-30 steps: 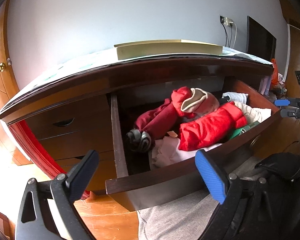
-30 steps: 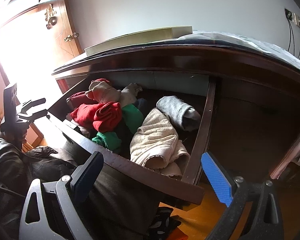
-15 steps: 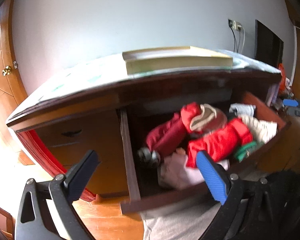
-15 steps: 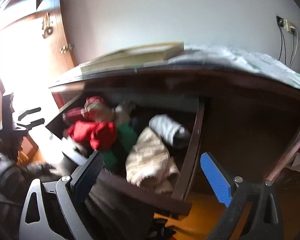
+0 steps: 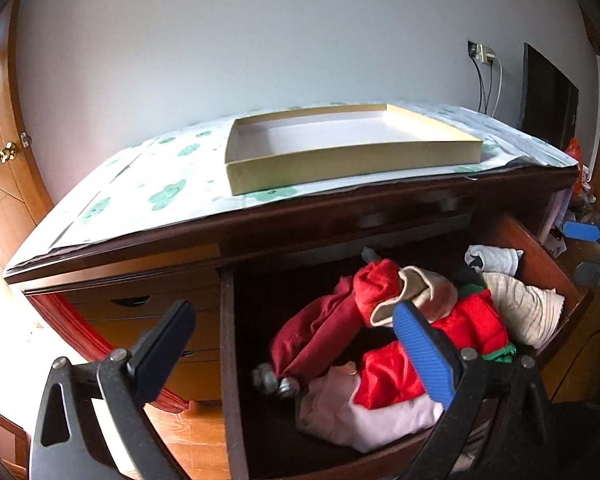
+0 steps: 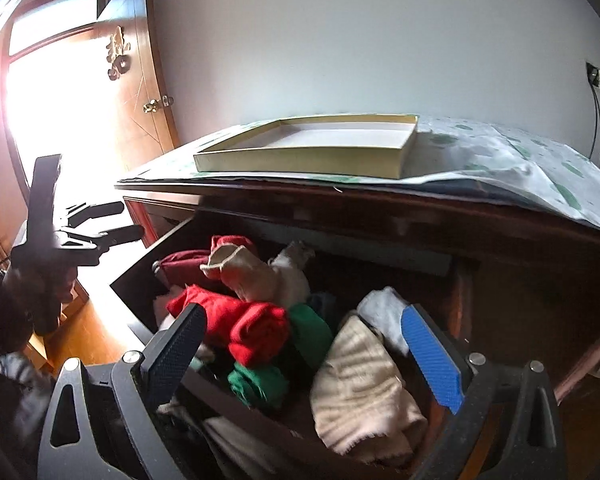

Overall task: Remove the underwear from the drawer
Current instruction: 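Grasp the red sock with the left tool while the right tool grasps the beige sock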

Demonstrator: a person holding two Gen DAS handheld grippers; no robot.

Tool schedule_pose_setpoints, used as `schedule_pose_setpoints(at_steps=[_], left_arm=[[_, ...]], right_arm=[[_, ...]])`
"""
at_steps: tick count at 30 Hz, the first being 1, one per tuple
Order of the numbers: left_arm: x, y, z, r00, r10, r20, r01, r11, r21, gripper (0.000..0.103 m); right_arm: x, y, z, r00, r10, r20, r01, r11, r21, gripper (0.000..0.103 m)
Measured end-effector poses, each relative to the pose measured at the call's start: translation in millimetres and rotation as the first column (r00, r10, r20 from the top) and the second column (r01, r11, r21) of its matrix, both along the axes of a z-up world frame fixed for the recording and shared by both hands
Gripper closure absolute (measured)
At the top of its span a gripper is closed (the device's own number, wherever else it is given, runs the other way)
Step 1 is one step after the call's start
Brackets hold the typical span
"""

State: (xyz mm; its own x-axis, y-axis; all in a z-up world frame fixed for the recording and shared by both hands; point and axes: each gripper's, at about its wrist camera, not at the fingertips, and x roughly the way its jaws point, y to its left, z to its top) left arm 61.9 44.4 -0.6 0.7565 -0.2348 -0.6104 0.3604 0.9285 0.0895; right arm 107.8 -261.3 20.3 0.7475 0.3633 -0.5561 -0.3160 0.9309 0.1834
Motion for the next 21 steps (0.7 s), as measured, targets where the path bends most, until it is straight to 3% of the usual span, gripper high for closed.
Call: schedule_pose_setpoints(at_steps=[15, 21], left_arm=[[22, -19, -21, 0.991, -0.071, -0.110, 0.067, 0.997, -0.036, 0.002], [27, -35, -31, 0.986, -0.104, -0.130, 0.105, 0.994, -0.002, 0.002]], right_arm=[[25, 12, -9, 0.998, -0.016, -0.067, 0.014, 1.000, -0.024, 0.004], [30, 3, -20, 0.994, -0.043, -0.102, 0.036, 0.997, -0.071, 0.004]])
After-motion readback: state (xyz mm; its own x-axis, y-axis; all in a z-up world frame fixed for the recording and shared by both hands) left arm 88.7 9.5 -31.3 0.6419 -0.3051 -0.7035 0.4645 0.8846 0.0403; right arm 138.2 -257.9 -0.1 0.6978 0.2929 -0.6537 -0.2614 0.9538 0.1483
